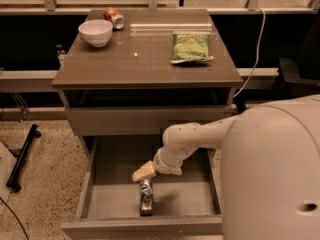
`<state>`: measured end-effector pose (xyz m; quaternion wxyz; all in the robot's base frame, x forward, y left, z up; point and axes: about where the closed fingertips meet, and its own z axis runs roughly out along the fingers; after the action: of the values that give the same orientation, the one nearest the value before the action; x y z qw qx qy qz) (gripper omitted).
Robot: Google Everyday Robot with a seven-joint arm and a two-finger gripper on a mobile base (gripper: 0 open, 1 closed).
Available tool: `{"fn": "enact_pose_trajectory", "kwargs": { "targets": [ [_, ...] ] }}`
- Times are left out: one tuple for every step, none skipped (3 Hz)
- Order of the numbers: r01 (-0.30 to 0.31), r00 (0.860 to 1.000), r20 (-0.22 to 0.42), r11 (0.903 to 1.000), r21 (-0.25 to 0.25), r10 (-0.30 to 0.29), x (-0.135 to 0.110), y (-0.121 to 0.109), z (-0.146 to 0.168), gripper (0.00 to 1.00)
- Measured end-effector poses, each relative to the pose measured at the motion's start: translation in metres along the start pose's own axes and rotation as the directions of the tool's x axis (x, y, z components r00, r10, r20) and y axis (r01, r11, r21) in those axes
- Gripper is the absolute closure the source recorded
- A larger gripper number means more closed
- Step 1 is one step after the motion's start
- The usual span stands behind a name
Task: Pick redbull can from middle drawer and place on counter
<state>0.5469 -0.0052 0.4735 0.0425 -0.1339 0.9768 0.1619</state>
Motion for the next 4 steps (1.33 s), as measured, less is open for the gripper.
{"fn": "enact_pose_trajectory", "kwargs": {
  "targets": [
    [-0.065, 0.996, -0.057, 0.9969, 0.046, 0.067, 0.005, -0.003, 0.040, 0.00],
    [-0.136, 0.982, -0.124, 0.9875, 0.081, 0.145, 0.012, -0.003, 0.083, 0.00],
    [-0.186, 0.968, -0.156, 0.9791, 0.082, 0.197, 0.019, -0.007, 0.104, 0.00],
    [-0.228, 0.959, -0.160, 0.9715, 0.065, 0.236, 0.026, -0.009, 0.110, 0.26]
  ]
}}
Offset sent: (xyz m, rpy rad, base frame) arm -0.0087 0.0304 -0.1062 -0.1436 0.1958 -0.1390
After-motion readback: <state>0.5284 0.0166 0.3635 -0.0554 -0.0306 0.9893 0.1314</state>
